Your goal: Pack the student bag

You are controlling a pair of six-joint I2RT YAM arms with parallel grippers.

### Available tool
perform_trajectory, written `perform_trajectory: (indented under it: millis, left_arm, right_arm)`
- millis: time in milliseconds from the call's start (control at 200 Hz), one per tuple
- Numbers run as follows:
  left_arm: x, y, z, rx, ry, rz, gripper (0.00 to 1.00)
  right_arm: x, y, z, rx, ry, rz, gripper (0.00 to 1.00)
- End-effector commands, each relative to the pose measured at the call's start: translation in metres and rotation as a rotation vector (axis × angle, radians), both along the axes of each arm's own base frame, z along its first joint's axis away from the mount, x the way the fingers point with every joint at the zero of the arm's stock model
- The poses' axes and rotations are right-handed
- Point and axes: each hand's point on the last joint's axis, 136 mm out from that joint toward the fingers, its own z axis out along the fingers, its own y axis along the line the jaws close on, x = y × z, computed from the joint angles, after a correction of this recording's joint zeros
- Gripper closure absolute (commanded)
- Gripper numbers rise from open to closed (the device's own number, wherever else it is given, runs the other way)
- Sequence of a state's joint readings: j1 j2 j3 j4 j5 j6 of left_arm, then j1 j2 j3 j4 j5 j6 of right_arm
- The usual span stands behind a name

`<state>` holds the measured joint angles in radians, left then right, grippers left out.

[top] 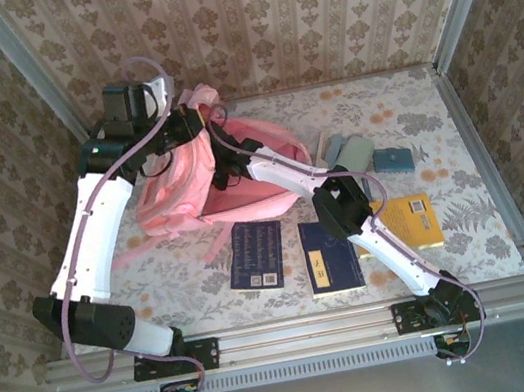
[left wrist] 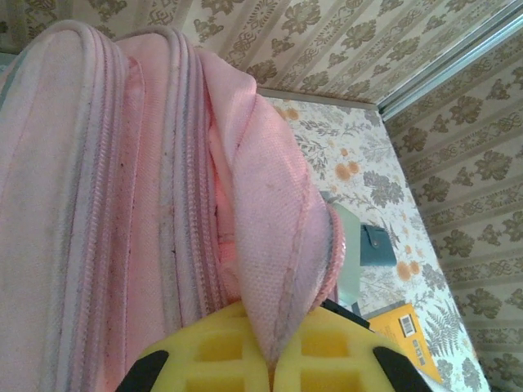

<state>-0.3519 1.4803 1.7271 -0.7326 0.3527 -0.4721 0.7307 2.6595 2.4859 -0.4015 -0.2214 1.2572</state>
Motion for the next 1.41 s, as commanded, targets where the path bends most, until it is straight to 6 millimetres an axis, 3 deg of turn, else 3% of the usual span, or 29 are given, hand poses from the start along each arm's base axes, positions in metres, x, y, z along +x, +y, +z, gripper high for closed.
perform_trajectory:
  millis: [0, 85, 100, 110, 120, 135, 140, 150, 160, 170, 180, 190, 340, 345, 350, 370, 505, 640, 750, 810, 1050, 1160, 1285, 1400]
  left_arm:
    - [-0.003, 0.013, 0.065, -0.03, -0.222, 0.009, 1.0]
    - [-0.002, 0.027, 0.06, -0.004, -0.218, 0.052, 1.0]
    - [-0.002, 0.031, 0.059, 0.001, -0.219, 0.065, 1.0]
    - [-0.002, 0.033, 0.059, 0.006, -0.219, 0.072, 1.0]
    - [-0.003, 0.036, 0.059, 0.009, -0.222, 0.08, 1.0]
    - [-0.003, 0.039, 0.058, 0.015, -0.222, 0.091, 1.0]
    - [-0.002, 0.04, 0.058, 0.017, -0.222, 0.094, 1.0]
    - [-0.002, 0.043, 0.058, 0.02, -0.224, 0.103, 1.0]
    - [-0.002, 0.046, 0.057, 0.025, -0.223, 0.112, 1.0]
    - [-0.003, 0.048, 0.057, 0.028, -0.225, 0.121, 1.0]
    - [-0.003, 0.051, 0.056, 0.034, -0.226, 0.131, 1.0]
    - [-0.003, 0.053, 0.056, 0.039, -0.227, 0.139, 1.0]
    - [-0.009, 0.079, 0.056, 0.12, -0.266, 0.223, 1.0]
    - [-0.009, 0.079, 0.056, 0.123, -0.267, 0.223, 1.0]
    - [-0.009, 0.08, 0.055, 0.125, -0.266, 0.224, 1.0]
    - [-0.01, 0.082, 0.055, 0.13, -0.268, 0.23, 1.0]
    - [-0.01, 0.078, 0.041, 0.12, -0.238, 0.218, 1.0]
    - [-0.006, 0.062, 0.011, 0.075, -0.169, 0.167, 1.0]
    - [-0.005, 0.049, -0.006, 0.02, -0.14, 0.127, 1.0]
    - [-0.006, 0.042, -0.006, -0.01, -0.151, 0.105, 1.0]
    - [-0.016, 0.015, -0.01, -0.012, -0.198, 0.029, 1.0]
    - [-0.02, 0.008, -0.019, -0.019, -0.2, 0.016, 1.0]
    - [-0.025, 0.007, -0.029, -0.009, -0.196, 0.009, 1.0]
    - [-0.031, 0.006, -0.028, -0.016, -0.209, 0.005, 1.0]
  right_arm:
    - [-0.008, 0.02, 0.055, 0.081, -0.144, 0.148, 0.0]
    - [-0.015, 0.017, 0.07, 0.056, -0.207, 0.211, 0.0]
    - [-0.017, 0.016, 0.081, 0.06, -0.231, 0.22, 0.0]
    - [-0.018, 0.015, 0.075, 0.047, -0.231, 0.229, 0.0]
    - [-0.019, 0.014, 0.086, 0.053, -0.251, 0.233, 0.0]
    - [-0.021, 0.012, 0.082, 0.037, -0.254, 0.243, 0.0]
    - [-0.022, 0.011, 0.092, 0.043, -0.272, 0.244, 0.0]
    - [-0.023, 0.01, 0.086, 0.027, -0.27, 0.25, 0.0]
    - [-0.025, 0.008, 0.098, 0.031, -0.294, 0.253, 0.0]
    - [-0.026, 0.006, 0.091, 0.013, -0.293, 0.257, 0.0]
    - [-0.027, 0.004, 0.104, 0.015, -0.318, 0.258, 0.0]
    - [-0.028, 0.001, 0.096, -0.006, -0.314, 0.26, 0.0]
    - [-0.039, -0.043, 0.126, -0.13, -0.441, 0.239, 0.0]
    - [-0.039, -0.045, 0.136, -0.127, -0.457, 0.233, 0.0]
    - [-0.039, -0.047, 0.128, -0.141, -0.445, 0.233, 0.0]
    - [-0.041, -0.054, 0.133, -0.16, -0.458, 0.231, 0.0]
    - [-0.05, -0.104, 0.146, -0.373, -0.493, 0.223, 0.0]
    - [-0.062, -0.151, 0.154, -0.532, -0.571, 0.192, 0.02]
    - [-0.066, -0.205, 0.157, -0.682, -0.586, 0.118, 0.03]
    - [-0.066, -0.237, 0.152, -0.731, -0.528, 0.074, 0.03]
    - [-0.079, -0.365, 0.095, -0.88, -0.136, -0.137, 0.0]
    - [-0.088, -0.408, 0.063, -0.883, 0.052, -0.261, 0.0]
    - [-0.096, -0.431, 0.021, -0.737, 0.247, -0.372, 0.0]
    - [-0.092, -0.434, -0.002, -0.704, 0.314, -0.412, 0.0]
